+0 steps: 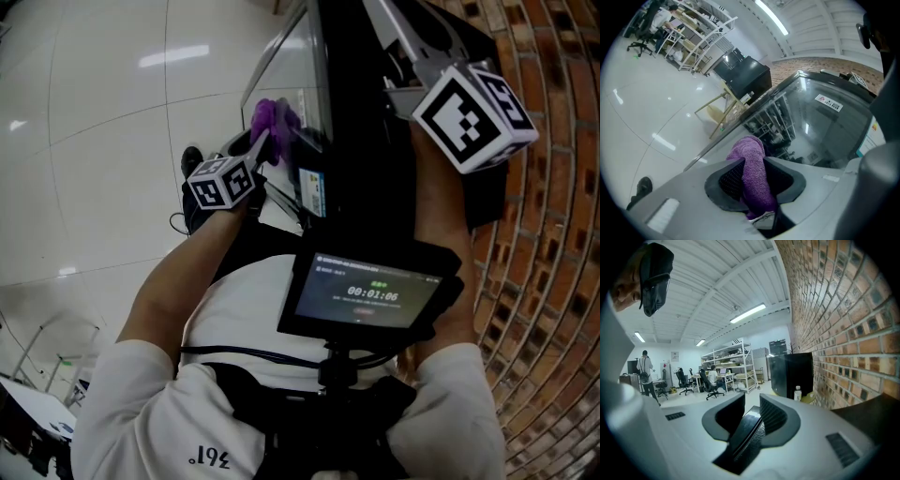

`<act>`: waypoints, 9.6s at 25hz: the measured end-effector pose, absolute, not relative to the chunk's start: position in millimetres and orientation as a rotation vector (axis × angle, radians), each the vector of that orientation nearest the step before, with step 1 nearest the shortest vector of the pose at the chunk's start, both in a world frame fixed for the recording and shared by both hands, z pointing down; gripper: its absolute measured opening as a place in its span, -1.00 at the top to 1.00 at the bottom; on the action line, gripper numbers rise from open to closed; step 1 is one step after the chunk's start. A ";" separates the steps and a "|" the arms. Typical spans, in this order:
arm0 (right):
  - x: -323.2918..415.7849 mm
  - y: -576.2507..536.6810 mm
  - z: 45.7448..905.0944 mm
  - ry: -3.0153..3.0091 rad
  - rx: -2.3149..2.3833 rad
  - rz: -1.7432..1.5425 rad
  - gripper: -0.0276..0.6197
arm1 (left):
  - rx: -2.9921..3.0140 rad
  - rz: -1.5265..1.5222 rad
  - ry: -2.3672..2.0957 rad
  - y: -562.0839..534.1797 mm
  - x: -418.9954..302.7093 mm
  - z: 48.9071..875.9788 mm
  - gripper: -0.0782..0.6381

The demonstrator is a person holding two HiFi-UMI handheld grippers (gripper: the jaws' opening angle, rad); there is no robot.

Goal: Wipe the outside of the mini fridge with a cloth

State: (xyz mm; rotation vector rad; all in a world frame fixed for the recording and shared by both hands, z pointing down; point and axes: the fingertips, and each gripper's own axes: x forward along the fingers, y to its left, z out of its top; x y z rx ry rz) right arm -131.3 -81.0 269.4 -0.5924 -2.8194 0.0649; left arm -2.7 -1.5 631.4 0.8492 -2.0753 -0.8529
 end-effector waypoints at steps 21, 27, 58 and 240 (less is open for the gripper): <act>-130.5 -81.5 268.5 -2.834 -0.594 0.077 0.64 | 0.824 -0.582 -2.011 9.9 -21.5 689.9 0.46; -132.4 -83.3 275.3 -2.797 -0.586 0.066 0.64 | 0.929 -0.743 -2.083 26.8 -34.0 595.2 0.46; -48.8 -59.0 287.6 -2.697 -0.809 0.026 0.64 | 1.157 -1.168 -2.151 7.7 77.1 367.0 0.46; -50.9 -52.8 285.9 -2.683 -0.850 0.009 0.64 | 0.803 -0.830 -2.109 52.6 89.6 619.7 0.46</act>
